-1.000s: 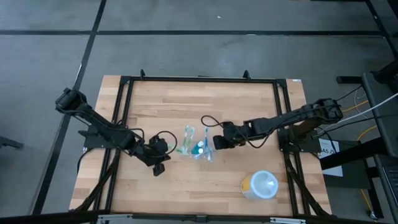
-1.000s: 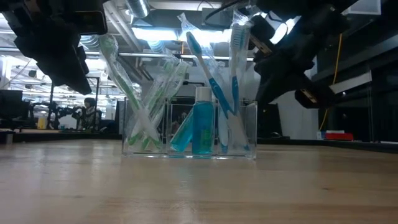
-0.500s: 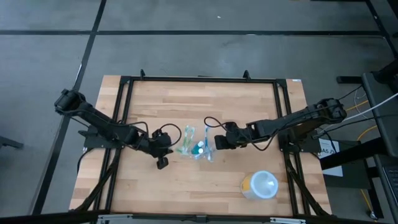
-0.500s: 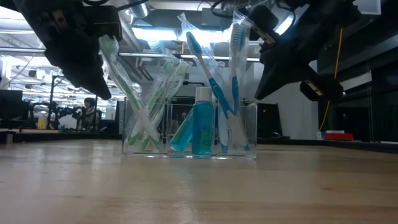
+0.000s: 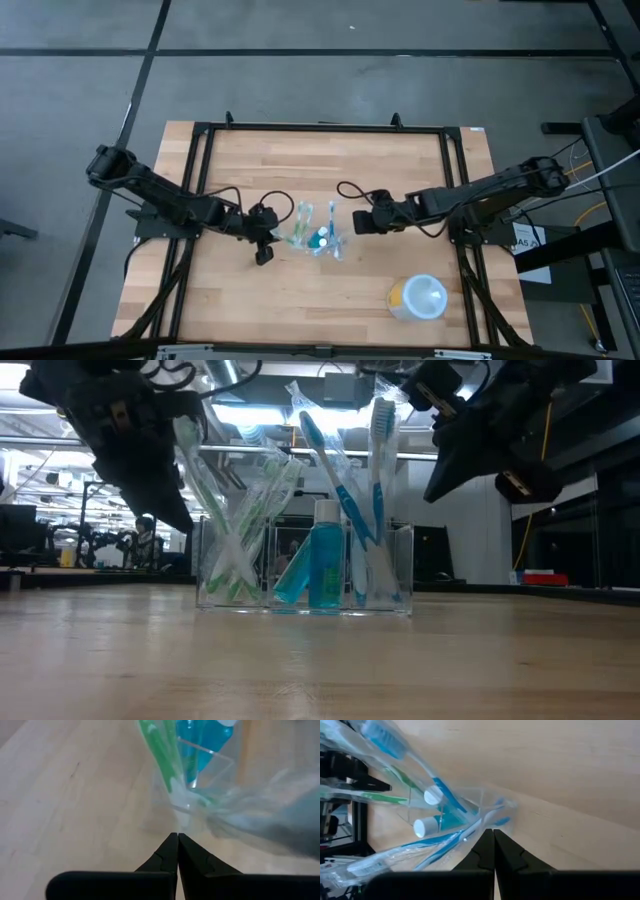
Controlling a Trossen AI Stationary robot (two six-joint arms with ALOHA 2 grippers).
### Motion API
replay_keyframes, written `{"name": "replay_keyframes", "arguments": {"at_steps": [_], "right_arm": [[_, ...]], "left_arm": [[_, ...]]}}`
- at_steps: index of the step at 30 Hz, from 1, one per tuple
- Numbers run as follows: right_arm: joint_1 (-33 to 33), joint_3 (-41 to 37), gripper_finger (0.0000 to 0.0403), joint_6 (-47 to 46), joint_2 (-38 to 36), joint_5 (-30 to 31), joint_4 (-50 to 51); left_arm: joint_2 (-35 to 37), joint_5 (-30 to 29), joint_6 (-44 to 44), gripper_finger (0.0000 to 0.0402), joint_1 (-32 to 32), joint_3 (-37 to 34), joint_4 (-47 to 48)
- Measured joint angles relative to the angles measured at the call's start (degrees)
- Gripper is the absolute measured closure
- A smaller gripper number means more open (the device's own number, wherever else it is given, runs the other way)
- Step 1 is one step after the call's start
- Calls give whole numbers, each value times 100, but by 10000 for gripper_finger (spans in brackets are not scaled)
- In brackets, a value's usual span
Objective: Pick & Place toothbrushing station
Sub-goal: Adjust the transparent organizer
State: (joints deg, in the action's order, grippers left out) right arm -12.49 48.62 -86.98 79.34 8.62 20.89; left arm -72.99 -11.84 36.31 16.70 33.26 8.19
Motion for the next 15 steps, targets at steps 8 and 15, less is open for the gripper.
{"name": "replay_keyframes", "arguments": {"at_steps": [8,15], "right_arm": [[0,0,403,33,-106,86,32],[0,0,403,42,-103,105,35]], "left_arm": [[0,184,-361,399,-379,-9,-132],[0,458,-605,399,-680,-9,-389]]}}
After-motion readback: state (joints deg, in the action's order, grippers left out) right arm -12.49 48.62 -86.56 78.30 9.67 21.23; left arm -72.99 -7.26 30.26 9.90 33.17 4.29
